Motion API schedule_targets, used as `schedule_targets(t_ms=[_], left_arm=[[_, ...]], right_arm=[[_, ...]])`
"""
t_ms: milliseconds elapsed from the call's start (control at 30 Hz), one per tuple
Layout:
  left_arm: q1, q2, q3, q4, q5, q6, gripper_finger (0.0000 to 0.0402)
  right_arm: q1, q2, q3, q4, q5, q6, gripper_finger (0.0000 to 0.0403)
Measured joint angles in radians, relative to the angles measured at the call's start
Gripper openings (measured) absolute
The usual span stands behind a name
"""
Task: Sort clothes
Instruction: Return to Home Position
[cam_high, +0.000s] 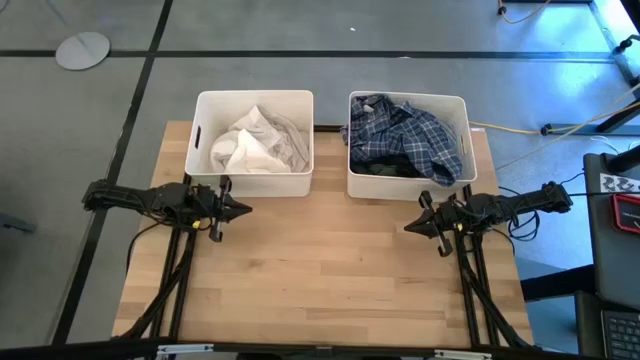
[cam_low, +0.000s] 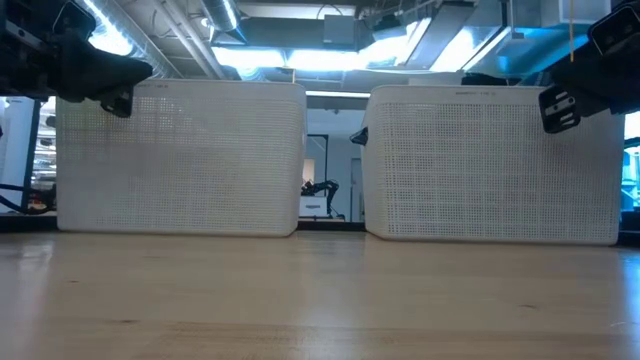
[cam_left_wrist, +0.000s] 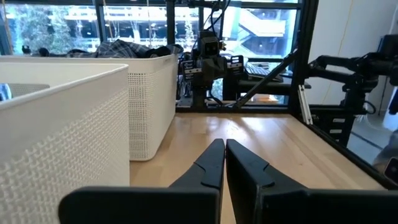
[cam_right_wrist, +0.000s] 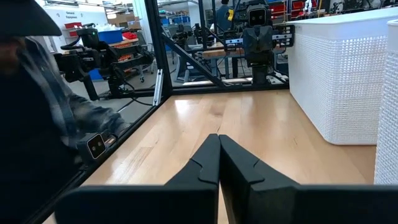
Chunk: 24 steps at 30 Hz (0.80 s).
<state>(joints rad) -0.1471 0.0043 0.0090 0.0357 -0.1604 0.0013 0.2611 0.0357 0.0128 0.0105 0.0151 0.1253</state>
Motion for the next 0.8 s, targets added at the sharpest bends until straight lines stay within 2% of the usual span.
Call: schedule_targets(t_ms=[167, 200, 233, 333, 433, 533, 800], left_arm=[[0.0, 0.0, 0.0, 0.0, 0.0, -0.013, 0.0008], [0.0, 0.0, 0.0, 0.0, 0.0, -0.013, 0.0008], [0.0, 0.0, 0.0, 0.0, 0.0, -0.013, 0.0008], [0.0, 0.0, 0.0, 0.0, 0.0, -0.013, 0.0008], [0.0, 0.0, 0.0, 0.0, 0.0, -0.013, 0.0008], [0.0, 0.0, 0.0, 0.0, 0.0, -0.013, 0.0008], [0.0, 0.0, 0.0, 0.0, 0.0, -0.013, 0.0008]], right_arm=[[0.0, 0.0, 0.0, 0.0, -0.006, 0.002, 0.0008], [0.0, 0.0, 0.0, 0.003, -0.04, 0.012, 0.0008], [0.0, 0.0, -0.001, 0.015, -0.101, 0.026, 0.0008], [0.001, 0.0, -0.001, 0.052, -0.39, 0.027, 0.0008], [0.001, 0.0, -0.001, 0.06, -0.522, 0.027, 0.0008], [0.001, 0.0, -0.001, 0.068, -0.549, 0.027, 0.0008], [0.0, 0.0, 0.0, 0.065, -0.453, 0.026, 0.0008]])
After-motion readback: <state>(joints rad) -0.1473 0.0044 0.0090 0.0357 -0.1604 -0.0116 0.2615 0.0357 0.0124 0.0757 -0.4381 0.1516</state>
